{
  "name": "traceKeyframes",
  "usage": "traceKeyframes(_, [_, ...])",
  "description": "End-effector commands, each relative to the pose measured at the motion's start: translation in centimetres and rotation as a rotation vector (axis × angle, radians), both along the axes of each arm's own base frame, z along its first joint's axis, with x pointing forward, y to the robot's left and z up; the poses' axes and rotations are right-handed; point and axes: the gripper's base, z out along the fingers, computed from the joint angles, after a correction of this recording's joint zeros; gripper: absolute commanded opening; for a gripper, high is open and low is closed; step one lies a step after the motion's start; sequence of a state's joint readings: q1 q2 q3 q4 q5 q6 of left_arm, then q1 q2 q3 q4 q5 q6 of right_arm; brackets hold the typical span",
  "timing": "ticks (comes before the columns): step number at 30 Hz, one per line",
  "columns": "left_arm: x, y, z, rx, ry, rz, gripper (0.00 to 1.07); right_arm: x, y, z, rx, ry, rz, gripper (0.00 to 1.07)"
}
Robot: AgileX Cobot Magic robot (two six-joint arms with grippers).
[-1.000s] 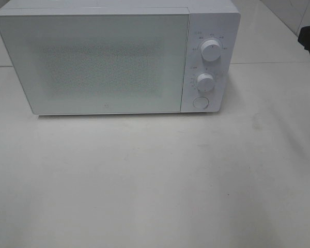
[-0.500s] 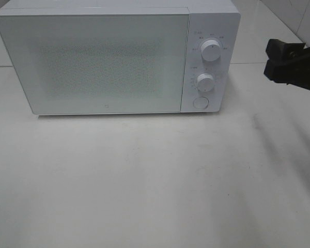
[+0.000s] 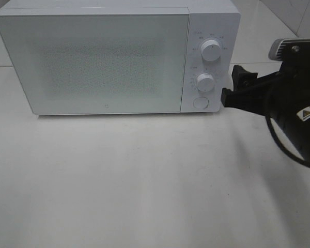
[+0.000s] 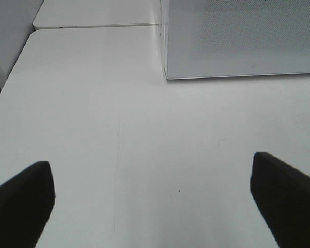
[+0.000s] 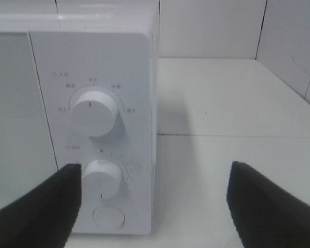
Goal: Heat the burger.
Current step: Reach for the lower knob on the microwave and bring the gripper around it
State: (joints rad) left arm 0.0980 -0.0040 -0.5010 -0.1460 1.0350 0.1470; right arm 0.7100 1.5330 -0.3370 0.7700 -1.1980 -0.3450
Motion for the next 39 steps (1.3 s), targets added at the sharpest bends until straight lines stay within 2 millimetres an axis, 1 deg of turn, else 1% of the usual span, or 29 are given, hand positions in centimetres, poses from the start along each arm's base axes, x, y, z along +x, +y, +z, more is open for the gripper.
traceKeyframes(1, [-0.4,0.0,-0.1,0.004,-0.025,0.001,0.98,0.0,1.0,-0.4,-0.027,-0.037,-0.018,0.75])
traceKeyframes(2, [-0.4,0.0,-0.1,0.004,-0.025,0.001,0.98,0.0,1.0,-0.4,-0.027,-0.037,-0.018,0.75])
traceKeyframes(4, [-0.4,0.0,-0.1,0.004,-0.025,0.001,0.98,-0.3,1.7,-1.1,-0.047,-0.038,-0.008,0.75])
traceKeyframes(9, [-0.4,0.0,-0.1,0.004,-0.025,0.001,0.98,-0.8,2.3,-1.8,-0.059,-0.019,-0.019,0.75])
traceKeyframes(16, [-0.4,0.0,-0.1,0.004,-0.025,0.001,0.98,-0.3,4.0,-2.5,-0.055,0.005,-0.002,0.75])
traceKeyframes(30, [-0.4,0.0,-0.1,0.004,-0.025,0.001,0.98,-0.3,4.2,-2.7,0.04,0.028,-0.007,0.75])
traceKeyframes(36, [-0.4,0.0,-0.1,0.004,-0.025,0.001,0.98,0.8,4.3,-2.2,0.064,0.013,-0.007,0.75])
traceKeyframes(37, [-0.4,0.0,-0.1,0.004,-0.025,0.001,0.98,1.4,4.1,-2.0,0.065,0.01,-0.002,0.75])
traceKeyframes(38, [-0.4,0.0,-0.1,0.004,-0.025,0.001,0.98,1.4,4.1,-2.0,0.065,0.01,-0.002,0.75])
traceKeyframes(39, [-0.4,0.0,-0.1,0.004,-0.025,0.001,0.98,1.9,4.1,-2.0,0.063,0.001,-0.001,0.75])
